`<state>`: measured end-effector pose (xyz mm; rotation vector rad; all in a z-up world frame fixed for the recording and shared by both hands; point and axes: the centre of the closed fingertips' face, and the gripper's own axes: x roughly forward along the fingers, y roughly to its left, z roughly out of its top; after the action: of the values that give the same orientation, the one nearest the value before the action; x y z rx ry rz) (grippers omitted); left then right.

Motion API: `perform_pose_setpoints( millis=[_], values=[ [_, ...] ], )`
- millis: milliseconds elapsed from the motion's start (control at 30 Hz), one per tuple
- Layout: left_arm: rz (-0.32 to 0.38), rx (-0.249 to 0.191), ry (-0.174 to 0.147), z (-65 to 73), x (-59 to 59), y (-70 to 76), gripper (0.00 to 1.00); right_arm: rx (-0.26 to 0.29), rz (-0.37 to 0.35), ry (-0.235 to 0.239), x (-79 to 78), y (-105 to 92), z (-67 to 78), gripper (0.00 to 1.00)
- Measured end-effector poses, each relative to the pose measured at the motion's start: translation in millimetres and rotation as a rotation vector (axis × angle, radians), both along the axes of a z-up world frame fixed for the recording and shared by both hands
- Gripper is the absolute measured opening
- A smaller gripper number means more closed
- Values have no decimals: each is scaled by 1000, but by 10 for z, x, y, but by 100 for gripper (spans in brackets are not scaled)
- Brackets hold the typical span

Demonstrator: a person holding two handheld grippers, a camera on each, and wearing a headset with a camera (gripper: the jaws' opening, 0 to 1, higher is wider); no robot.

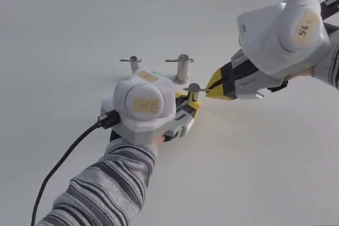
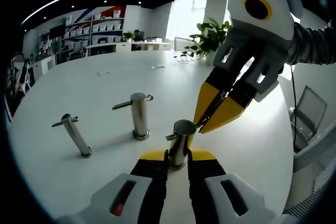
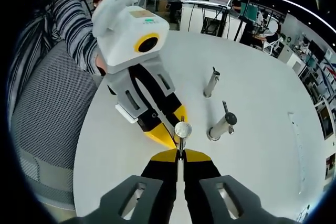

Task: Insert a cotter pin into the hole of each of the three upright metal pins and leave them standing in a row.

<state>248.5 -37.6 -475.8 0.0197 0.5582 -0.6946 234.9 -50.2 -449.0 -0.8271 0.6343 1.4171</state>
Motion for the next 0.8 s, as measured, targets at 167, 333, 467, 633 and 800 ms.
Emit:
perform_pose_setpoints(
  millis=[167,333,467,633,800],
  values=[
    [13,-6,5,-10,4,-4,11,9,5,-27,-1,47,8,0],
    [16,-10,10,-17,4,-4,11,16,-8,-35,19,54,12,1],
    [20,-14,15,-20,1,-5,11,33,-41,-20,40,5,72,8],
    [29,-22,17,-27,3,-7,11,26,-60,-7,50,-67,75,4],
    [34,-30,25,-38,8,-6,11,27,-63,3,33,-69,76,0]
  ],
)
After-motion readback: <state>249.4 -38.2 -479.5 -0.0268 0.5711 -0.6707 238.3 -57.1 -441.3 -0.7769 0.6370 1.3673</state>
